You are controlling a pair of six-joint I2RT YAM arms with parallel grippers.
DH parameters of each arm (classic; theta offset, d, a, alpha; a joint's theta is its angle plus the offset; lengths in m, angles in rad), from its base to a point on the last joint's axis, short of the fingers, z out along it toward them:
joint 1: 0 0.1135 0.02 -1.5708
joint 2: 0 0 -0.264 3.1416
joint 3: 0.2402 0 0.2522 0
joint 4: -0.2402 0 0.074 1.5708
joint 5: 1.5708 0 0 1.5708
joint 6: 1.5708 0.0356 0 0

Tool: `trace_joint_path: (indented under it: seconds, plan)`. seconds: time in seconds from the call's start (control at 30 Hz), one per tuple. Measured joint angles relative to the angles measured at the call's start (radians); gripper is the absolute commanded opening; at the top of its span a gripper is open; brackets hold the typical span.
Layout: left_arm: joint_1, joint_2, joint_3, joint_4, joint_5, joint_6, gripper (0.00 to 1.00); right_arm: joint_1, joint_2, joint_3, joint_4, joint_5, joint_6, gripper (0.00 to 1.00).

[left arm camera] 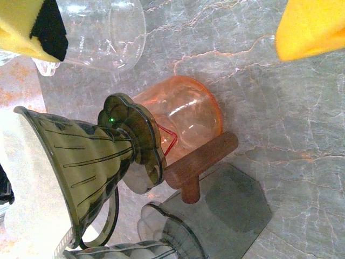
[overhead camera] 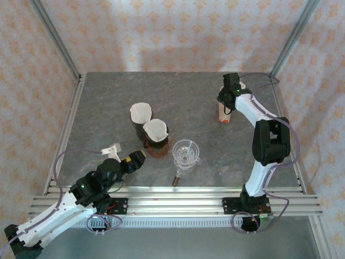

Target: Place the coffee filter in the dripper

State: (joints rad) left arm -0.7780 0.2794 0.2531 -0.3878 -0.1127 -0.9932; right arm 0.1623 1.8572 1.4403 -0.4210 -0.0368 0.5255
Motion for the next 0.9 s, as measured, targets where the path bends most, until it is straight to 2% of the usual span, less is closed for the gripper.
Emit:
trace_joint_path:
  seconds: [0.17,0.4,0.57,0.67,0.9]
  plan:
    - [0.000,0.000,0.000,0.000,0.000,0.000,1.00,0.000,0.020,0.006,-0.012,0.008,0.011,0.25]
    - [0.000,0.000,0.000,0.000,0.000,0.000,1.00,0.000,0.026,0.006,-0.032,0.010,0.013,0.07]
    - [0.000,0.000,0.000,0.000,0.000,0.000,1.00,0.000,-0.002,0.000,-0.037,0.005,0.007,0.00]
    - [0.000,0.000,0.002,-0.001,0.000,0.000,1.00,0.000,-0.082,-0.032,-0.039,-0.003,0.002,0.00]
    - [0.000,0.000,0.045,-0.005,0.000,0.004,1.00,0.005,-0.376,-0.176,-0.044,-0.039,0.002,0.00]
